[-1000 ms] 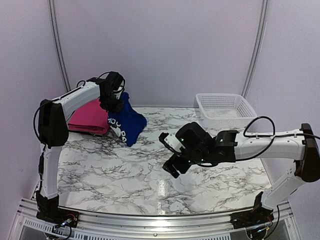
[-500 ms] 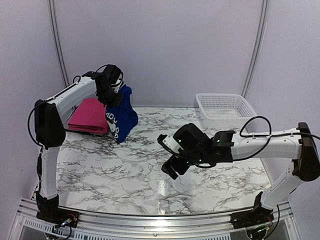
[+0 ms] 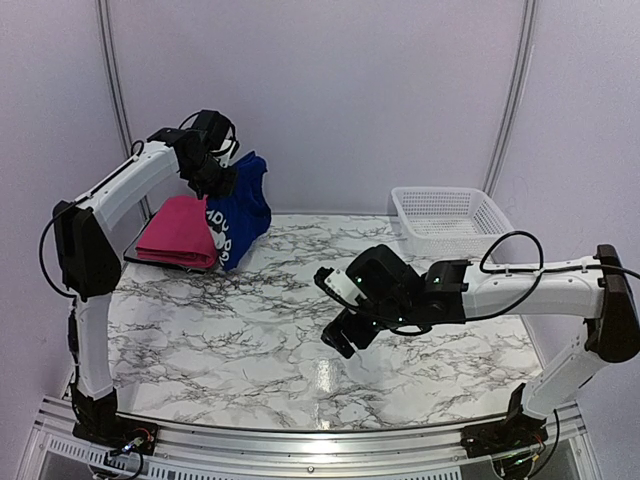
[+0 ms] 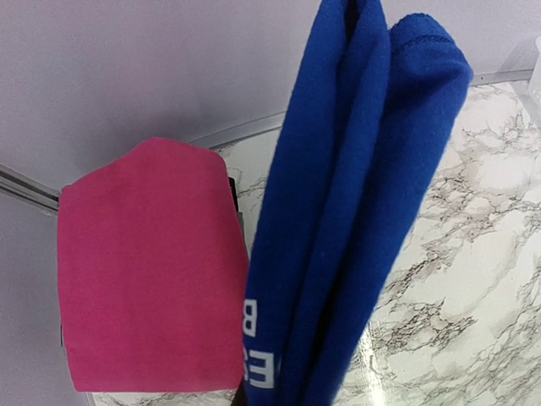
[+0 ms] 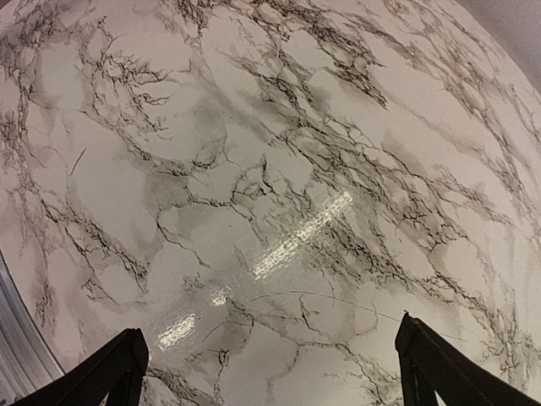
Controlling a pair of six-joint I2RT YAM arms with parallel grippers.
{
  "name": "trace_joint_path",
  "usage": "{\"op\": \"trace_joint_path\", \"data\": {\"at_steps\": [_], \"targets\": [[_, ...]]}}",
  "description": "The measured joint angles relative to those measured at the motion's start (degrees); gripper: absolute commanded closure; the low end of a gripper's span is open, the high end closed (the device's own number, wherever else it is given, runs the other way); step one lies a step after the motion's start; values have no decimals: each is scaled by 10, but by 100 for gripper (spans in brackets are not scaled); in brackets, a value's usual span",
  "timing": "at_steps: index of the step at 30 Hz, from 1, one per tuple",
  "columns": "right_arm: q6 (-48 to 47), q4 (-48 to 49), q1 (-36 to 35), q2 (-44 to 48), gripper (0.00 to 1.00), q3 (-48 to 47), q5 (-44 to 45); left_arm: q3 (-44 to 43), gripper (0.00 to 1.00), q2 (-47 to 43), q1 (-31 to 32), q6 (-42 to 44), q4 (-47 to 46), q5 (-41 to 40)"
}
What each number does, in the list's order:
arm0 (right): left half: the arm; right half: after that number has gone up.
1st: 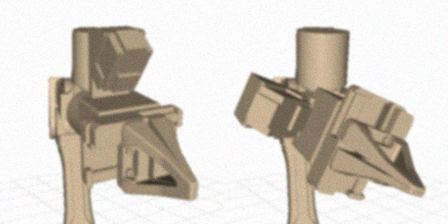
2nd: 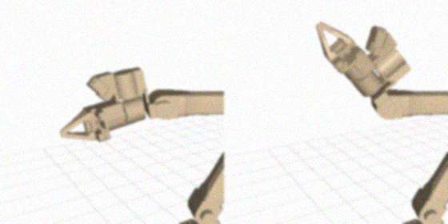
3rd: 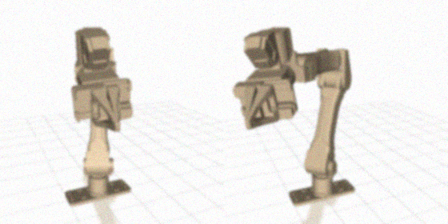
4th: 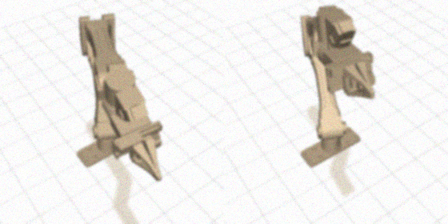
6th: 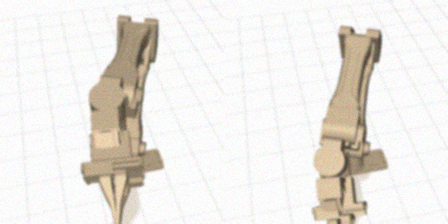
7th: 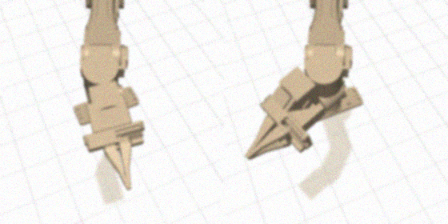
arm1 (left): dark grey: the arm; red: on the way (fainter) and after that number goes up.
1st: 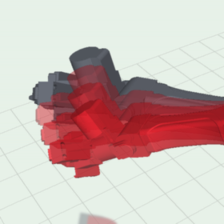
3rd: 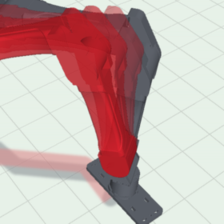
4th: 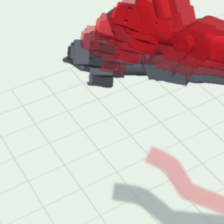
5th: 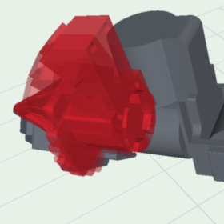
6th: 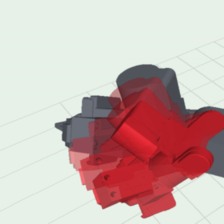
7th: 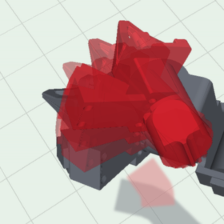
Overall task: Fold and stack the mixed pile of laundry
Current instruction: Place the square-folded T-shirt at the corner of the board.
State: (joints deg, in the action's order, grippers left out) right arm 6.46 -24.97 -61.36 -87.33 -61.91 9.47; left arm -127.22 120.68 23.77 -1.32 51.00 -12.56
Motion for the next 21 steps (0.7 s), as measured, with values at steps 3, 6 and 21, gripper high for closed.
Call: {"op": "trace_joint_path", "data": {"at_steps": [3, 6, 21], "targets": [[0, 0, 0, 0, 2, 0, 0, -6, 100, -4, -6, -7, -1, 8], [0, 0, 0, 0, 1, 0, -2, -6, 100, -10, -17, -11, 0, 16], [-1, 0, 0, -12, 1, 0, -4, -10, 100, 5, -127, -20, -1, 66]]}}
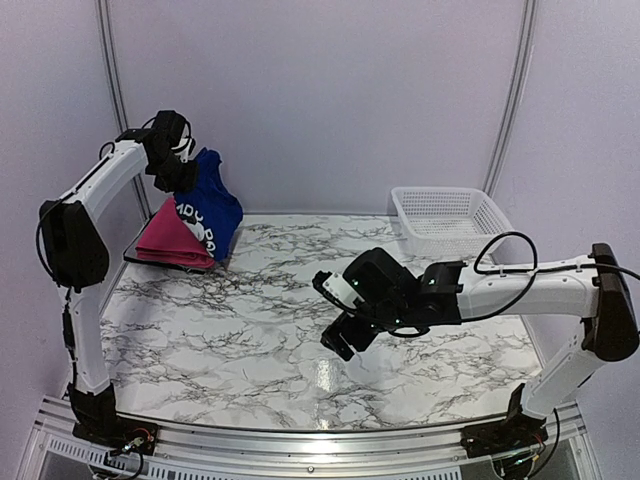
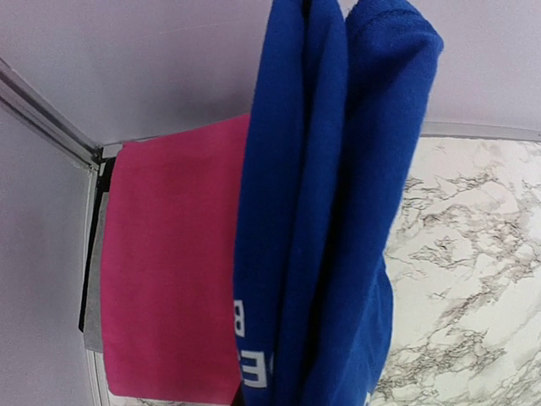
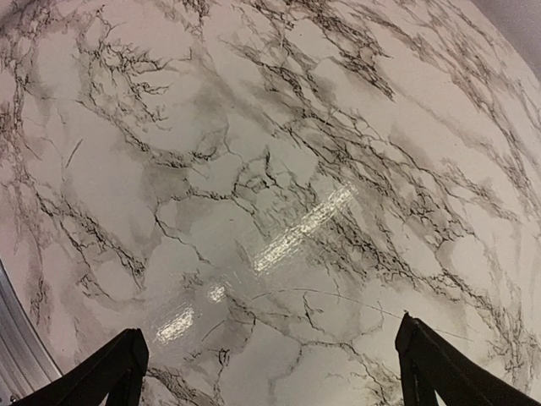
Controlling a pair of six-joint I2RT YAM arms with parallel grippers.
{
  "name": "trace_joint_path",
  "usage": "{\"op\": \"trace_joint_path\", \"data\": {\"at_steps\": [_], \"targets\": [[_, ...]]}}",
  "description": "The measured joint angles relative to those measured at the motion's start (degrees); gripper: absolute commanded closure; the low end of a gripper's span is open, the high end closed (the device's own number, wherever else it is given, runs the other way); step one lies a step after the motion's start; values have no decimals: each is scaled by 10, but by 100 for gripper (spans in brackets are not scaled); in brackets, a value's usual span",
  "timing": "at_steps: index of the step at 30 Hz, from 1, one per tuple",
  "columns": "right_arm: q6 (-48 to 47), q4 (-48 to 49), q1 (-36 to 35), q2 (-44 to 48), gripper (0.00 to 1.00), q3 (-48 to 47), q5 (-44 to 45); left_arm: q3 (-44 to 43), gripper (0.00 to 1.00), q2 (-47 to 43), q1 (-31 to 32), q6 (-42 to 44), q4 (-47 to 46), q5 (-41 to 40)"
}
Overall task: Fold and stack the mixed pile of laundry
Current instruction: Place the square-folded T-shirt at the corner of the board.
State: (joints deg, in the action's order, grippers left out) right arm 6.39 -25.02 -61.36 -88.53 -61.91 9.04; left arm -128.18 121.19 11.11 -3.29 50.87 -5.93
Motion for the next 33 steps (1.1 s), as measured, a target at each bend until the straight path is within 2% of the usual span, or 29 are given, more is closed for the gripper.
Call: {"op": "trace_joint_path", "data": {"at_steps": [9, 14, 15, 20, 22, 23, 28, 33], "targets": [[-5, -7, 0, -9, 1, -3, 0, -19, 100, 71, -77, -2, -16, 20], [-10, -18, 3, -24, 1, -21, 1, -22, 93, 128, -116, -4, -23, 20], [-11, -20, 3, -24, 1, -22, 1, -22, 88, 137, -123, -5, -24, 20], [-17, -28, 11, -24, 2, -30, 1, -22, 27, 162, -156, -12, -29, 5], [-17, -30, 19, -24, 2, -32, 1, -22, 7, 159, -165, -20, -32, -15], [-17, -30, 23, -24, 2, -33, 0, -22, 2, 156, -170, -23, -33, -26], [-16, -31, 49, -18, 2, -40, 0, -14, 1, 125, -180, -39, -40, -59], [-5, -31, 89, 8, 1, -40, -8, 12, 1, 55, -180, -50, -47, -49]]}}
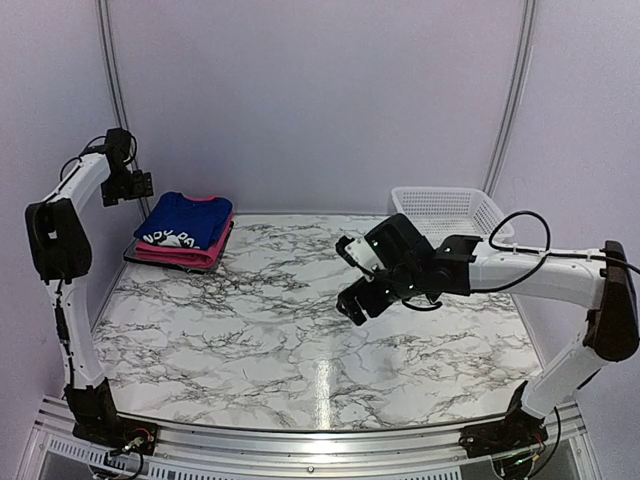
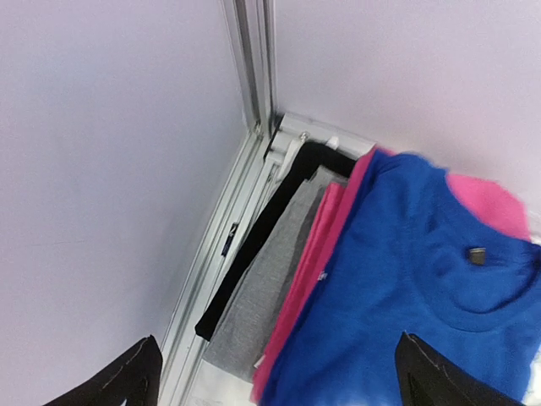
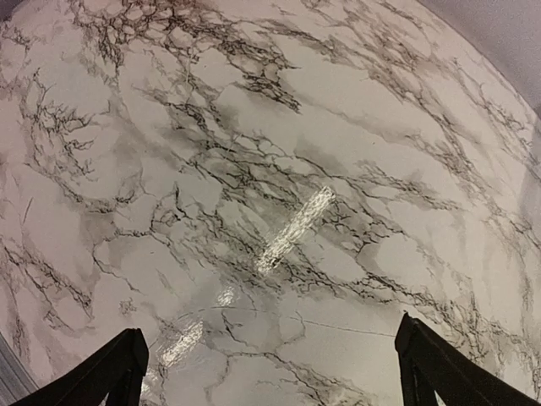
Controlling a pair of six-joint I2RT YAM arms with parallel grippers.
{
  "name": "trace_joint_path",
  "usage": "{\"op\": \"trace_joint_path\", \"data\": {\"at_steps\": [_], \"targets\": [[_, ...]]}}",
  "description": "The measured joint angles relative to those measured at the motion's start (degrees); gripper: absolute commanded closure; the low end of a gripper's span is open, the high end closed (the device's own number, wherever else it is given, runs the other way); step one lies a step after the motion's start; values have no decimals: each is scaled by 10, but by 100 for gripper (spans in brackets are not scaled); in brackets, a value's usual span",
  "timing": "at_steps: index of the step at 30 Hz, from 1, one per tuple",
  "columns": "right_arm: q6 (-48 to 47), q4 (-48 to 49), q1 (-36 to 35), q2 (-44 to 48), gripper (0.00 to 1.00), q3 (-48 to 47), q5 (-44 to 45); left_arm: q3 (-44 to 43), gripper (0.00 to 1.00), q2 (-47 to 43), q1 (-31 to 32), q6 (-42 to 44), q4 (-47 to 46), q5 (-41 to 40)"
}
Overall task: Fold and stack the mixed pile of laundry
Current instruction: Place the square-folded T-shirt at the corner of the board, then reset both arms
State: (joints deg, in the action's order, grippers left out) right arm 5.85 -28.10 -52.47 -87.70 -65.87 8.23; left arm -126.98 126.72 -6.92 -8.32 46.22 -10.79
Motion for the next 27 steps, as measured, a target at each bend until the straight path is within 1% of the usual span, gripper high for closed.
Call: {"op": "trace_joint_path", "data": {"at_steps": [7, 12, 16, 19, 23, 27], "targets": [[16, 0, 82, 74, 2, 1, -19, 82, 1, -141, 2, -40, -37, 61], [34, 1, 162, 128, 2, 1, -51, 143, 1, -221, 29, -42, -53, 107], [54, -2, 214, 154, 1, 1, -84, 198, 1, -266, 101, -35, -58, 116], [73, -5, 239, 166, 2, 14, -110, 241, 1, -289, 154, -31, -59, 118], [103, -14, 247, 175, 2, 58, -129, 319, 1, -323, 222, -35, -61, 118], [137, -19, 247, 185, 2, 123, -140, 404, 1, -356, 272, -54, -68, 114]]}}
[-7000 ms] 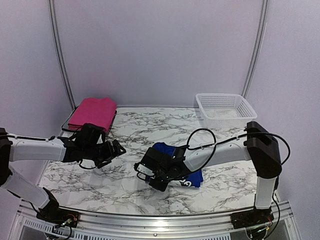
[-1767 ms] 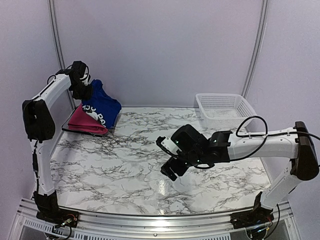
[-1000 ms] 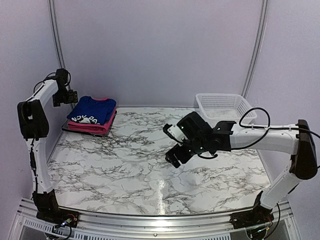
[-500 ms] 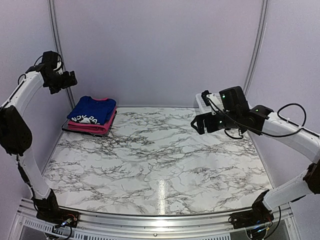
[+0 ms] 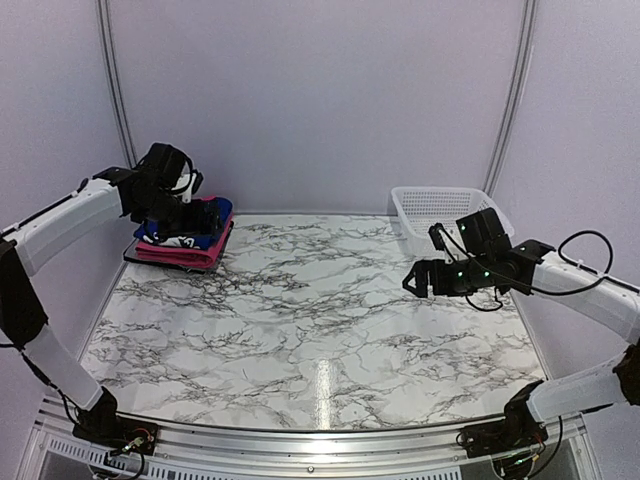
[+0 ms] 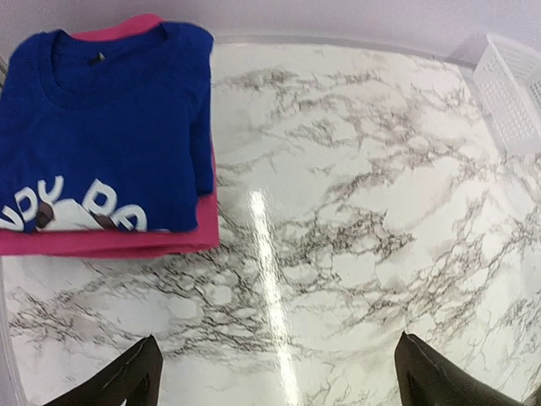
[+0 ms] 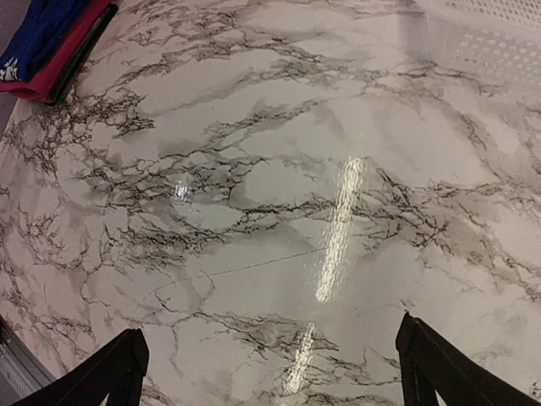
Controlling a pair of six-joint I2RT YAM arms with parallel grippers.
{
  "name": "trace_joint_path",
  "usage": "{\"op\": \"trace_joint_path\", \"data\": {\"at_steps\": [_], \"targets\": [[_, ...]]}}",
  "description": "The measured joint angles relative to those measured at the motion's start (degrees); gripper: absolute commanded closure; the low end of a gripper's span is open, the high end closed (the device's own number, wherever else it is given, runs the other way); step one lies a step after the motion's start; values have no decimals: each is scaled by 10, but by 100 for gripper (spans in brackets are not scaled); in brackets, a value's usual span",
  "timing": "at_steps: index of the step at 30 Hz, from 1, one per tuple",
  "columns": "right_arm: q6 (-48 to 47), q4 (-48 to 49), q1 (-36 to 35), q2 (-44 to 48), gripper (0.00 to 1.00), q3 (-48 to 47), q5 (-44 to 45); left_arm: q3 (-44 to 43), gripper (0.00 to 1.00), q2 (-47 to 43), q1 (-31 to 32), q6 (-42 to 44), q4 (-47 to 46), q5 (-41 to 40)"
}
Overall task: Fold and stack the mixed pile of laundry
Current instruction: Reset both arms
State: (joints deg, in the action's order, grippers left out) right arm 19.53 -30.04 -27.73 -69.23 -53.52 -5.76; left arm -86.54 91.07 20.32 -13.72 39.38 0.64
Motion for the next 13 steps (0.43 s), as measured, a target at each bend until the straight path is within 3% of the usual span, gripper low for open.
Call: {"op": "trace_joint_path", "data": {"at_steps": [6, 13], "targets": [[40, 16, 0, 57, 1, 99, -13, 150, 1, -66, 63, -52, -40, -9], [70, 47, 0, 89, 1, 148, -19, 296, 1, -152, 76, -104, -96, -10]]}}
